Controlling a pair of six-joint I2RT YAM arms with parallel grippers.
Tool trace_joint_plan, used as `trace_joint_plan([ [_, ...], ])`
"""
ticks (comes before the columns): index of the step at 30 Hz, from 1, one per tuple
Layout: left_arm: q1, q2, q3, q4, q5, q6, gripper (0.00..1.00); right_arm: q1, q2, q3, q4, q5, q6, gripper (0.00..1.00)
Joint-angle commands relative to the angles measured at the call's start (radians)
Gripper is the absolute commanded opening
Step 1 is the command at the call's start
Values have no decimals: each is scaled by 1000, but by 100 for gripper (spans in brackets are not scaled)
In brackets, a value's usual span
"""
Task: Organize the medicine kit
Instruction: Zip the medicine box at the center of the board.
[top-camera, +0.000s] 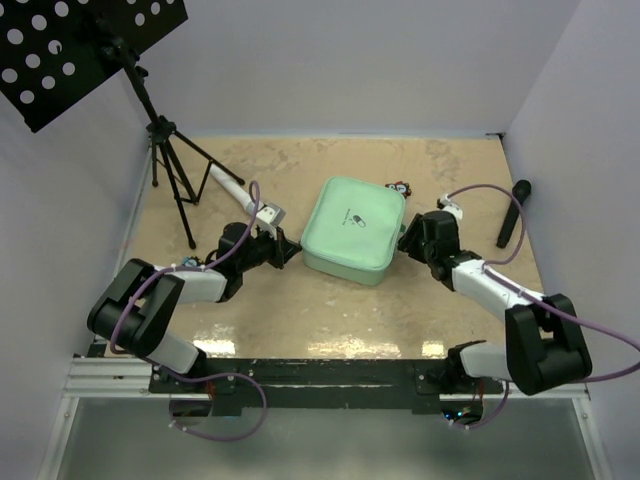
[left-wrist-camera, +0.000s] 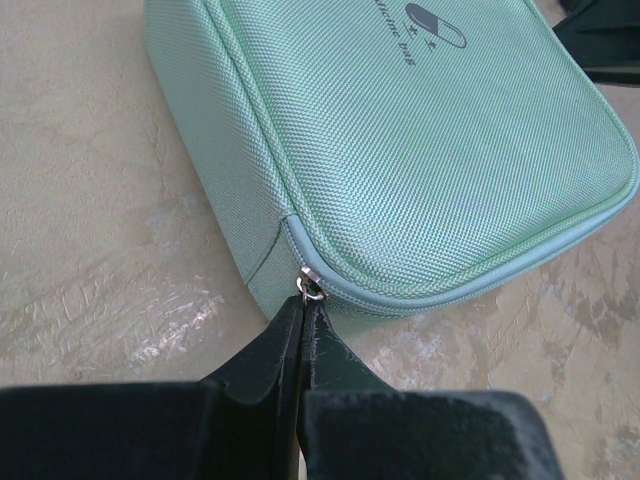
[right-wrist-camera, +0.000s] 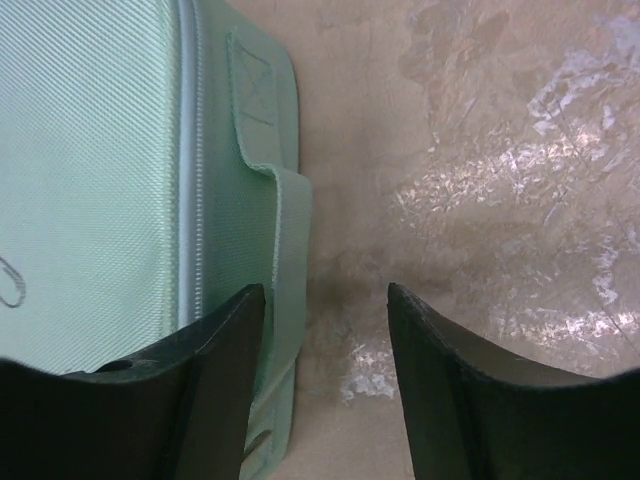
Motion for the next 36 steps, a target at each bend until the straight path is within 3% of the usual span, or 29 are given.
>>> trace_joint_plan([
  [1,4,-22,27,72,14,6,0,-6,60,15,59,-46,3,54],
  [7,3,-25,27,55,28,11,0,-5,100,14,99,-93,-11,52],
  [11,0,-14,24,43,48,11,0,-5,120,0,127,-154,-12,27],
  [14,-2,-28,-1,46,48,0,0,-5,123,-23,168,-179,17,0],
  [23,-16,-78,-59,39,20,-14,0,-5,132,-68,280,-242,144,0],
  [36,-40,-192,-47,-233,82,54,0,-6,101,-101,346,-213,279,0],
])
